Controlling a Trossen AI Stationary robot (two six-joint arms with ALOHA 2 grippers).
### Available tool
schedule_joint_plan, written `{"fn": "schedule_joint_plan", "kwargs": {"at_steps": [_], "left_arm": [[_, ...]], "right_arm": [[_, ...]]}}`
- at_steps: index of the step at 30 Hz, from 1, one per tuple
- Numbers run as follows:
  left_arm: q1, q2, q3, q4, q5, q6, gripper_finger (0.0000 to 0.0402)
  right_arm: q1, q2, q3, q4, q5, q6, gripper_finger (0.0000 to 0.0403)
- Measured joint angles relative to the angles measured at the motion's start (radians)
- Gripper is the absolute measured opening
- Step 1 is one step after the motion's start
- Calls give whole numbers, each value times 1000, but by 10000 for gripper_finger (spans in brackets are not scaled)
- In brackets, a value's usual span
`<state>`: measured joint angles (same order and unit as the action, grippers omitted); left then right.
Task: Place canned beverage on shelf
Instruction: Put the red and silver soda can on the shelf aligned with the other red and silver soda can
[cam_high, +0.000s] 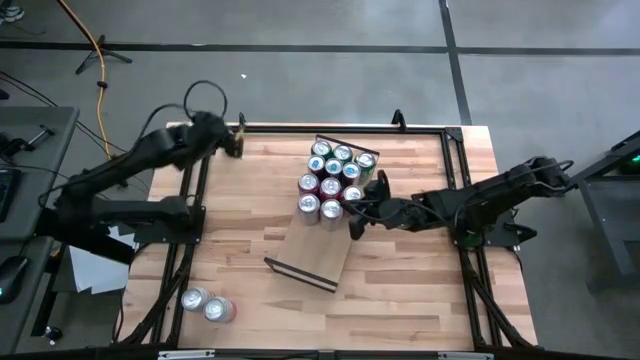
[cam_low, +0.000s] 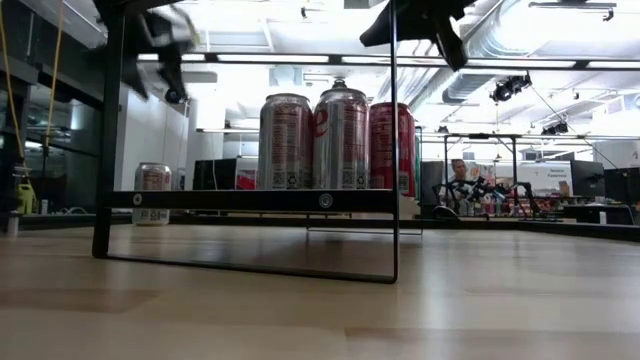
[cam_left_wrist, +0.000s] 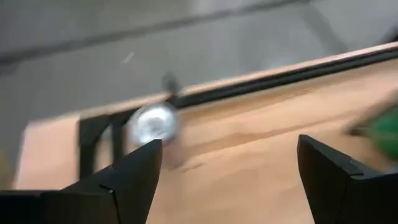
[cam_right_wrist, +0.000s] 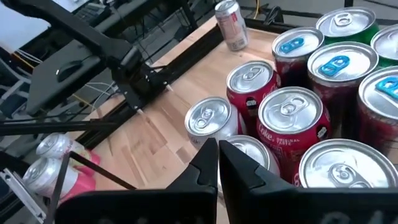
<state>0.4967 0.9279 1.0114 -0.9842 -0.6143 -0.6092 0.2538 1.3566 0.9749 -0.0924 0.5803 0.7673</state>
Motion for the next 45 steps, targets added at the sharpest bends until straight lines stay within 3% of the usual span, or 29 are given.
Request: {"fn": "schedule_joint_plan", "kwargs": {"at_steps": [5,9,17,29,45], "left_arm": [[318,150,-26,4,119,14,289],[448,233,-25,19,164,-61,289],[418,249,-22,110,78,-243,289],[387,411,-23,143,-43,-410,289],[378,616,-24,198,36,-524,289]], "right_arm": [[-6,3,0,-1,-23,-14,0],[-4,3,0,-2,-38,-45,0],[2,3,0,-33,-39,-99,0],[2,3,0,-113,-39,-121,0],[12,3,0,-153,-85,-121,0]]}}
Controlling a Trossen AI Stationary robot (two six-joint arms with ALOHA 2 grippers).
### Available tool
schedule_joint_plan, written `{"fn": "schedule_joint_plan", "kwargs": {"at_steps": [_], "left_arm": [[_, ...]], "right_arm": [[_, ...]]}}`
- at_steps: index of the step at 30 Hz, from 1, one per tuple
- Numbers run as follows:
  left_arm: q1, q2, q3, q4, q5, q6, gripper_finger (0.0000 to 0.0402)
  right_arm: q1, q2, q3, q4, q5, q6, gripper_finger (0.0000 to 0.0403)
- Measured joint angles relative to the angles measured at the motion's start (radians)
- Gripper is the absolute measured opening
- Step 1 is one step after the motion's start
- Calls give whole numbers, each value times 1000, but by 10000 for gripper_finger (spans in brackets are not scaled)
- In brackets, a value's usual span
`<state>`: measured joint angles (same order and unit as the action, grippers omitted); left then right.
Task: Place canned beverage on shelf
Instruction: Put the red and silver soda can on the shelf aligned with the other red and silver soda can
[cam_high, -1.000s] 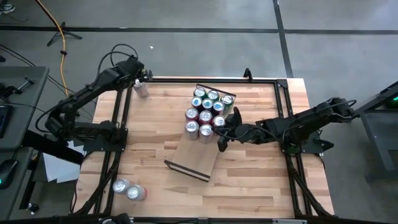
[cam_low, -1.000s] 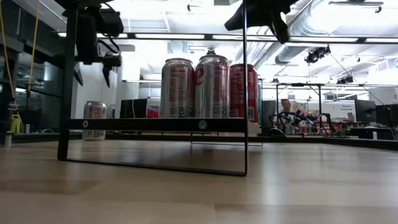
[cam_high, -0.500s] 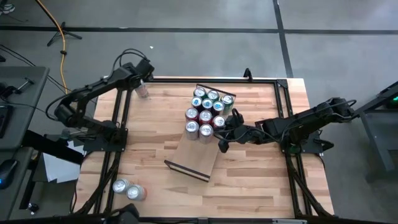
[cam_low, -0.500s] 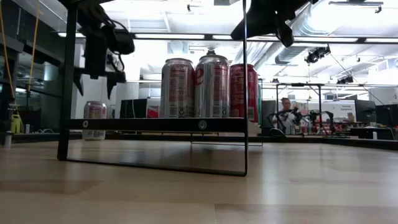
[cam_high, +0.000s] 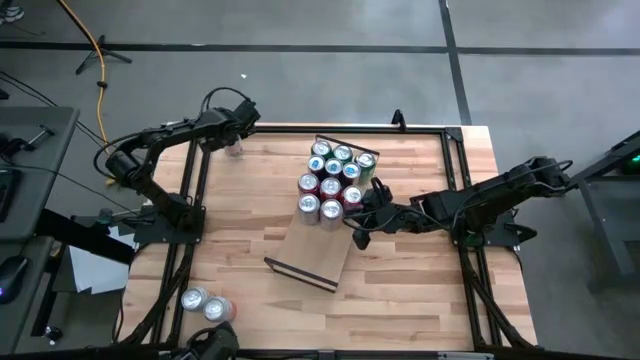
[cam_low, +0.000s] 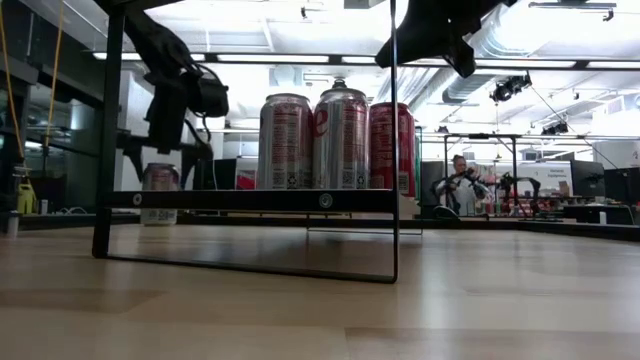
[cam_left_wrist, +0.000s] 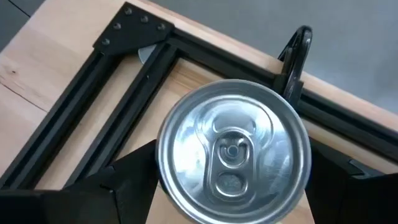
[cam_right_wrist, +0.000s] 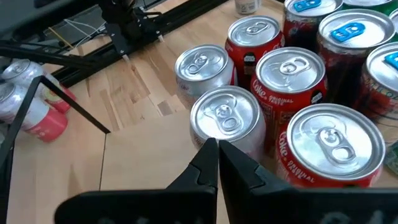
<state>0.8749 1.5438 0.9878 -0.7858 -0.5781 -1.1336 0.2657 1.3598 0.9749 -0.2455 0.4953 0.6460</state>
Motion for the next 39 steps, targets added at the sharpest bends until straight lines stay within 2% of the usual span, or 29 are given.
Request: {"fn": "schedule_joint_plan", "kwargs": {"at_steps": [7,10,13,18,23,28,35,39], "left_arm": [[0,24,0,38,18,-14,285],[0,23,0,42,41,-15,256],[-8,16,0,36,61,-11,202],[-43,-29,-3,33,90,79,198],[-79,-144,-3,87,64,180,198],[-159,-326,-3,148,72,277,198],[-355,-583,18,150,82,360,198],[-488,-668,40,154,177,459,198]], "right_arm": [[26,0,0,-8,24,3,0],[32,0,0,-9,31,3,0],[40,0,0,-9,45,1,0],[63,0,0,-10,63,0,0],[84,-1,0,-4,80,-1,0],[94,-22,0,56,75,-38,0],[93,-57,0,223,70,-180,0],[93,-58,0,306,68,-219,0]]}}
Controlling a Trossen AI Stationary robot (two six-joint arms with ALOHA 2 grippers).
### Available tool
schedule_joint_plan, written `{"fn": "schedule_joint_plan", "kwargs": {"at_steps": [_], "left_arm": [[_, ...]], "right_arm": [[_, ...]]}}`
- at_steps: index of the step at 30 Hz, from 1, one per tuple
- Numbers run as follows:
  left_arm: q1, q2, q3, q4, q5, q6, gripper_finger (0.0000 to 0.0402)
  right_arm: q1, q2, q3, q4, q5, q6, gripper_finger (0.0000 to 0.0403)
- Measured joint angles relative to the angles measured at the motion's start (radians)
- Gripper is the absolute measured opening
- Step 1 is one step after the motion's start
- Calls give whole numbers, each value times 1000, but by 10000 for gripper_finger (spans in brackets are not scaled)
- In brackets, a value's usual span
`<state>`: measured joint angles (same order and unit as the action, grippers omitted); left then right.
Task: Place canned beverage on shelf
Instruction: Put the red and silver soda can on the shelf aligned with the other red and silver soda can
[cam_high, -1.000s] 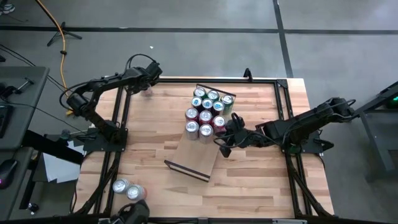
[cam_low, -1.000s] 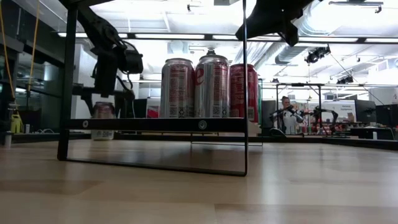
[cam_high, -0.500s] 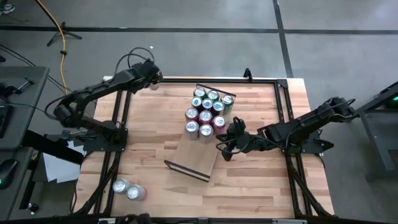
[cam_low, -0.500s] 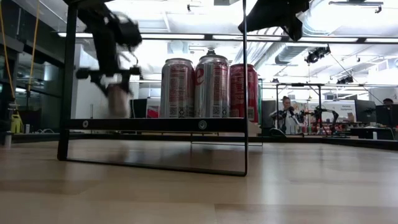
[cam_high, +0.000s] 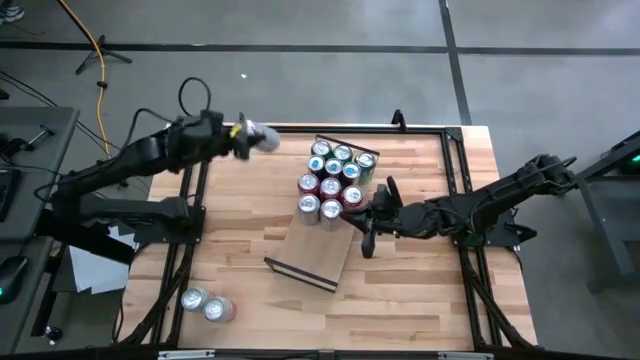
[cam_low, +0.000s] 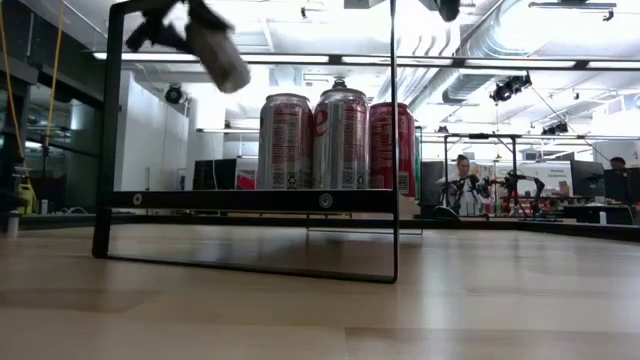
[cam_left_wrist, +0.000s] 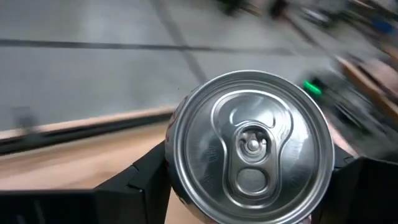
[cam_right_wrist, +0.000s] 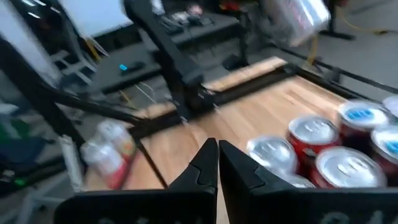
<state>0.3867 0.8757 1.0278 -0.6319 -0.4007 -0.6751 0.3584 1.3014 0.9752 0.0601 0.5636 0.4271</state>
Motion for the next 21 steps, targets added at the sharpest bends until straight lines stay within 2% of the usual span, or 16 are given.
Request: {"fn": "schedule_joint_plan", "kwargs": {"at_steps": [6,10,14,17,21], "left_arm": [[-209,-74,8,10,228,138,198],[-340,-77,8,50,312,212,198],[-435,-69,8,124,371,290,198],[-484,-61,8,166,401,322,198],[-523,-61,8,176,413,329,198]], "right_arm": [[-10,0,0,161,-84,-47,0],[-19,2,0,277,-126,-87,0],[-40,2,0,319,-131,-91,7],[-57,2,0,319,-130,-41,36],[-64,10,26,304,-131,-1,117]]}}
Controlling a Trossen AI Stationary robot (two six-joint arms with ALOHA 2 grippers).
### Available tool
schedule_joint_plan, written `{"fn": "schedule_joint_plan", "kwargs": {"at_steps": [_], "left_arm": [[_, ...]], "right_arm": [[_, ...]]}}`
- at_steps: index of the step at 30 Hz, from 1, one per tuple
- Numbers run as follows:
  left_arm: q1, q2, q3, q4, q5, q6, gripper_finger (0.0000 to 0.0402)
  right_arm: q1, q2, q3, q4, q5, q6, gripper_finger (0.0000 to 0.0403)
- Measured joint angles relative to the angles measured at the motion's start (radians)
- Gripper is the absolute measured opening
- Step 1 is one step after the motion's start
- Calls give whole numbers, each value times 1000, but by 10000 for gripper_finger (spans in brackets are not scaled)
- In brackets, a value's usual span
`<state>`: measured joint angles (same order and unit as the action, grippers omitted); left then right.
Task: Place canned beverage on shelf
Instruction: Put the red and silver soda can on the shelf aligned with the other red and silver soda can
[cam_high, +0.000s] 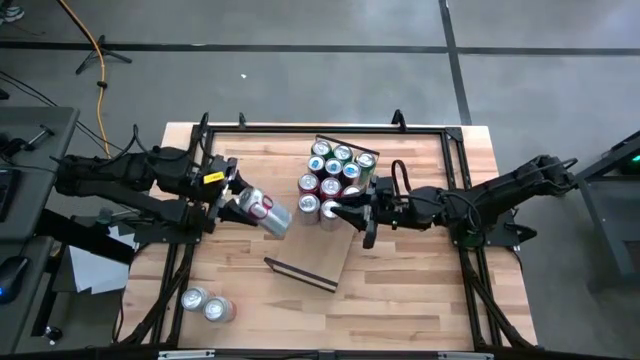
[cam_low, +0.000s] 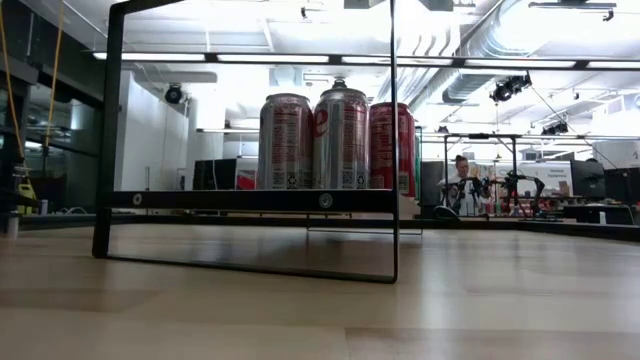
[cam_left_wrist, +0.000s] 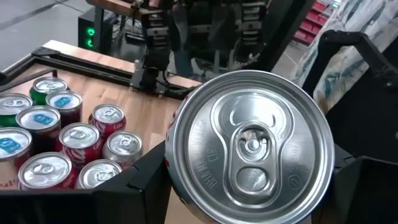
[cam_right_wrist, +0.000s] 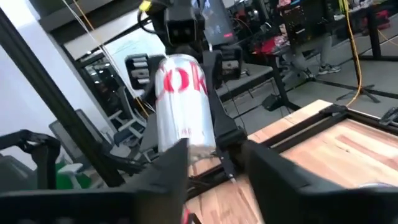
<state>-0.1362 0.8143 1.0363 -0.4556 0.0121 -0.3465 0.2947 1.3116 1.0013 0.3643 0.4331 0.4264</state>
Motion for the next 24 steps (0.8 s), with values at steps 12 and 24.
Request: {"fn": "schedule_joint_plan", "kwargs": {"at_steps": [12,24], "left_arm": [[-9,44,0,129,-50,-7,198],[0,252,0,321,-295,-239,198]], "right_arm": [[-44,74,315,-492,-143,-7,358],[-35,75,441,-903,-81,-102,396]]}}
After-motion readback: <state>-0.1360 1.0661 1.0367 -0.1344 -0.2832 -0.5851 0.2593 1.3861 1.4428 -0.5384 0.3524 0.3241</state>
